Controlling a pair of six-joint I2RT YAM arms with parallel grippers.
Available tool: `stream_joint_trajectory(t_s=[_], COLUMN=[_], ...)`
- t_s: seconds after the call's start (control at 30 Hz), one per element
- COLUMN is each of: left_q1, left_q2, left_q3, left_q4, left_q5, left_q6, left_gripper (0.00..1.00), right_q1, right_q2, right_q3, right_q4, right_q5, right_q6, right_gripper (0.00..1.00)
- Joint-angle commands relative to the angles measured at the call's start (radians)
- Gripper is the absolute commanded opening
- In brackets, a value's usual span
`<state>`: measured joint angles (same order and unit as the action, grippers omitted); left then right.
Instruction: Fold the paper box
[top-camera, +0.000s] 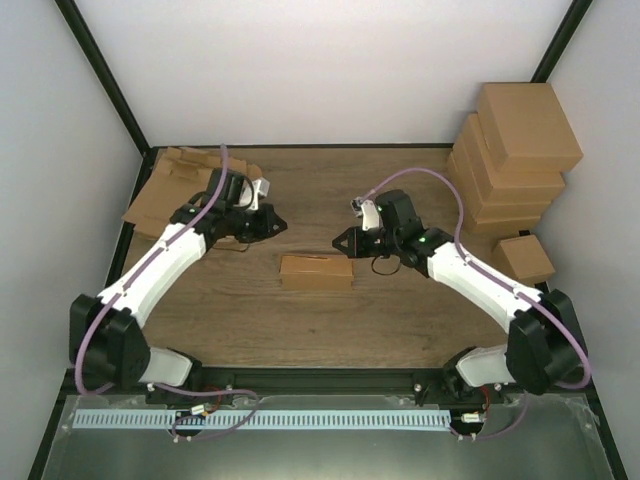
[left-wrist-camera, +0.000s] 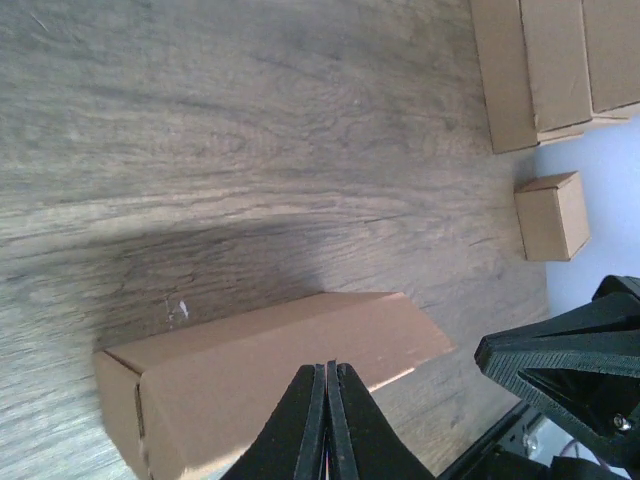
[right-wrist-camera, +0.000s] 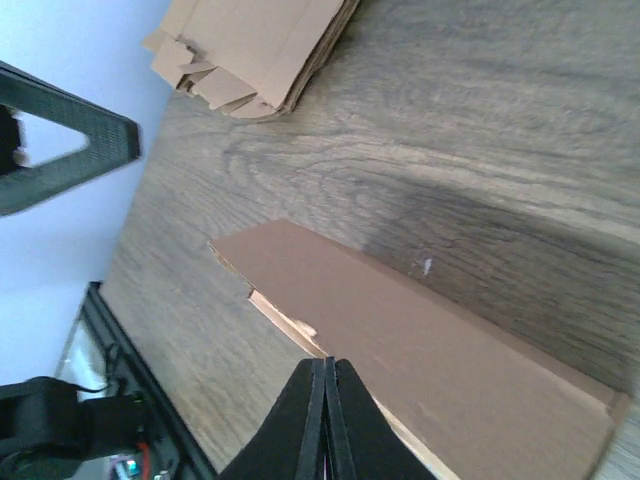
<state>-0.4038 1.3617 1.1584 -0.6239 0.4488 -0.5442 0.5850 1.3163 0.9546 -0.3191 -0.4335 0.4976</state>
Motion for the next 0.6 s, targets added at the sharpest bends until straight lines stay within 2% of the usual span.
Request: stream_joint_trajectory(t_s=[0.0,0.17,0.3,0.57], left_q1=[0.023,0.023,0.023,0.023], left_q2=[0.083,0.105,0.107,0.107], left_q3=[-0.012,-0.131,-0.201,-0.29], left_q4=[0.089,0.221,0.267,0.346], left_q5=[0.159,0.237,0.258,0.283], left_q6=[0.025,-0.005,-0.009,-0.034], left_gripper=[0.04,0.04,0.04,0.04], right_q1=[-0.044,-0.076,-0.107,-0.12], right_q2=[0.064,0.087,0.112,0.151], right_q3=[0.02,-0.06,-0.122,-0.196], right_q4=[0.125,0.253,0.335,0.415], right_q5=[-0.215,-0.301,-0.379,-0.404], right_q6=[0.081,0.148,0.19,0.213], right_gripper=[0.01,0.01,0.01,0.01])
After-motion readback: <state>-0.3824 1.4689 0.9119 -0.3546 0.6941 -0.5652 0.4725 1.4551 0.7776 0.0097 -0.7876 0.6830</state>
